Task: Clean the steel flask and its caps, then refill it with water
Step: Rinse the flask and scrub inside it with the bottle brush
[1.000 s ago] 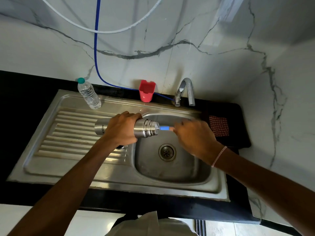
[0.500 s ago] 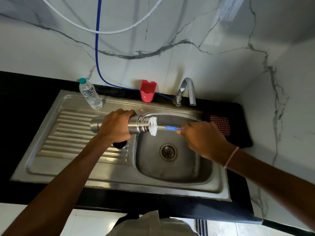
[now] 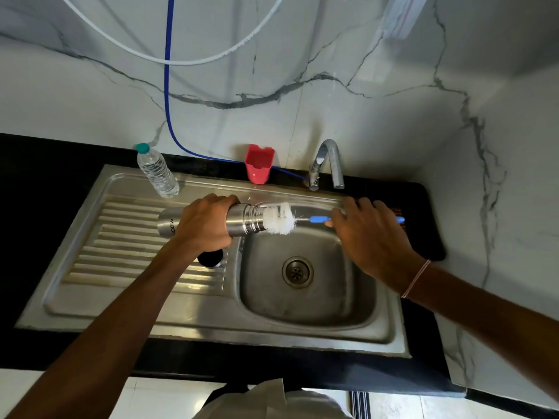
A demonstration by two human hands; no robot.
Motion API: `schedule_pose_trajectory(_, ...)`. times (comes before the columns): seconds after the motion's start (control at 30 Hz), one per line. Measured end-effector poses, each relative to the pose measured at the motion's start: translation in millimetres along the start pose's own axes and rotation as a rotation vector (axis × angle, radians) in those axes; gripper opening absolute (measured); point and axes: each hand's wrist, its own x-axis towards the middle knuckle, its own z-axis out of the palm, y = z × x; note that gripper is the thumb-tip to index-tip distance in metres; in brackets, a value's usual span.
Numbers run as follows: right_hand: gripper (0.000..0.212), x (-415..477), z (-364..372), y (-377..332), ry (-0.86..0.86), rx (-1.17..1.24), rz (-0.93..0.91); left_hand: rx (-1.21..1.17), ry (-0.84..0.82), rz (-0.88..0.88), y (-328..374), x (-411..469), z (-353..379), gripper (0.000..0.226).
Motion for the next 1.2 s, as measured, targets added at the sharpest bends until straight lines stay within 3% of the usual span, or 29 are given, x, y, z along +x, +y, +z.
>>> schedule_pose_trajectory(0.07, 0.022, -2, 3, -5, 0.113, -0.079, 0.022, -0.031, -0.007, -0.017, -1, 1, 1, 0.065)
schedule_pose_trajectory(0.17, 0.019, -6, 1, 1, 0.13, 0.089, -0.035, -0.027, -0.004, 0.005, -7, -1, -1, 0.065)
schedule_pose_trajectory(0.23, 0.012, -7, 3, 11, -0.027, 0.2, -0.135, 0.001, -0.016, 0.039, -10, -4, -3, 0.068)
schedule_pose_trajectory(0.3, 0.038, -3, 3, 25, -0.325, 0.285, -0.163, -0.004, -0.034, 0.046, -12, -8, -5, 0.069)
schedule_pose_trajectory(0.33, 0.05, -1, 2, 31, -0.386, 0.299, -0.129, -0.012, -0.045, 0.039, -12, -10, -5, 0.069)
schedule_pose_trajectory(0.37, 0.05, -2, 0, 34, -0.345, 0.266, -0.092, -0.017, -0.056, 0.031, -13, -11, -5, 0.068)
schedule_pose_trajectory(0.43, 0.028, -9, 2, 31, -0.106, 0.064, -0.054, -0.031, -0.073, 0.009, -14, -12, -4, 0.067)
schedule_pose_trajectory(0.5, 0.025, -13, 5, 24, 0.05, 0.011, -0.029, -0.059, -0.093, -0.02, -16, -12, -4, 0.067)
schedule_pose_trajectory(0.6, 0.024, -15, 11, 21, 0.064, 0.119, -0.083, -0.072, -0.081, -0.021, -22, -14, -4, 0.068)
schedule_pose_trajectory(0.7, 0.024, -16, 8, 13, -0.152, 0.335, -0.015, -0.044, -0.023, 0.029, -25, -15, -3, 0.069)
schedule_pose_trajectory(0.8, 0.048, 0, 0, -2, -0.478, 0.677, 0.054, -0.042, 0.039, 0.076, -21, -13, -2, 0.067)
schedule_pose_trajectory(0.93, 0.053, 14, -7, -3, -1.033, 1.334, 0.414, -0.053, 0.116, 0.173, -13, -11, 2, 0.065)
schedule_pose_trajectory(1.03, 0.054, 21, -12, -3, -1.157, 1.561, 0.512, -0.078, 0.137, 0.188, -6, -10, 7, 0.065)
schedule_pose_trajectory(1.1, 0.048, 23, -16, -13, -1.009, 1.422, 0.452, -0.071, 0.139, 0.187, -2, -12, 7, 0.063)
schedule_pose_trajectory(1.13, 0.043, 21, -15, -17, -0.811, 1.197, 0.337, -0.061, 0.131, 0.176, -1, -13, 7, 0.062)
schedule_pose_trajectory(1.2, 0.029, 9, -2, -24, -0.302, 0.517, 0.06, -0.052, 0.084, 0.107, -1, -15, 5, 0.062)
